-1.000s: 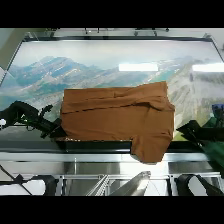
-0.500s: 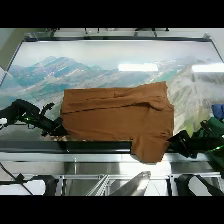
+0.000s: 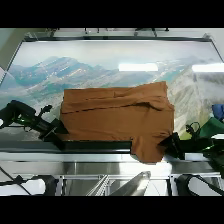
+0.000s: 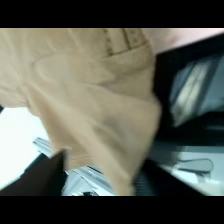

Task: Fold the shirts.

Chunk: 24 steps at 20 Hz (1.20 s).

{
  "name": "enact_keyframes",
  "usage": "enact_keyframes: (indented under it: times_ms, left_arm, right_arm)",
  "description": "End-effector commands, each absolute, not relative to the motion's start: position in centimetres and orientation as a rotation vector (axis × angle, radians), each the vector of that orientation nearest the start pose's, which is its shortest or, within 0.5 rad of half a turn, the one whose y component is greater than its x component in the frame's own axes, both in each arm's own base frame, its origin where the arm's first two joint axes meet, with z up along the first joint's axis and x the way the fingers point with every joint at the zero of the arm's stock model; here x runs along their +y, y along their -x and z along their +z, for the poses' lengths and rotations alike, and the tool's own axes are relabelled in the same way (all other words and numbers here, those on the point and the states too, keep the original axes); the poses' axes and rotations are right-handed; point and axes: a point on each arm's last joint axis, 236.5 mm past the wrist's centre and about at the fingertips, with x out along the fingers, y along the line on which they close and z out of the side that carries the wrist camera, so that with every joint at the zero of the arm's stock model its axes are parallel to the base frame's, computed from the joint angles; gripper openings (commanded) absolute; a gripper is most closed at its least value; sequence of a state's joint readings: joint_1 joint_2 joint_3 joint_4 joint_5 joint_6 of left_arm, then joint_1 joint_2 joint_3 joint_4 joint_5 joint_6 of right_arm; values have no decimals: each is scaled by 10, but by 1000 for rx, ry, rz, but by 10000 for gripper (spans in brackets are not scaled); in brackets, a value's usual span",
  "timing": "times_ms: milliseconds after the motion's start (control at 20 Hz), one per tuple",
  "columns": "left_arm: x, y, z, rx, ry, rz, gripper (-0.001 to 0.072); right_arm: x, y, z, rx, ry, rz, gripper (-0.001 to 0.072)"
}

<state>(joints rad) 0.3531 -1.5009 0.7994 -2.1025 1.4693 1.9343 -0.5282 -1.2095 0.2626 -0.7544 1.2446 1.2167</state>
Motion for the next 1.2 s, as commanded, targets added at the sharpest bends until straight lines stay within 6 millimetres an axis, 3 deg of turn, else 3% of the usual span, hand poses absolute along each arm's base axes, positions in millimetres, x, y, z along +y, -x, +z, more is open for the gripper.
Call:
enact_keyframes:
  times_ms: [0, 150, 250, 350, 750, 1150]
  left_arm:
    - [-30, -218, -79, 1761, 850, -347, 707]
    - [23, -229, -78, 1530, 904, -155, 707]
    - [42, -239, -74, 1432, 946, -137, 706]
    - [36, -250, -71, 1393, 1026, -225, 706]
    - [-3, -255, -114, 1562, 990, -329, 696]
    - [-59, -247, -115, 1683, 848, -487, 694]
  right_arm:
    - [75, -183, -136, 1554, -1166, 72, 402]
    - [72, -186, -139, 1536, -1140, 73, 403]
    - [70, -187, -140, 1527, -1135, 65, 403]
    - [70, -187, -140, 1526, -1128, 73, 403]
    - [71, -187, -139, 1527, -1126, 84, 403]
    - [72, -189, -138, 1518, -1133, 88, 403]
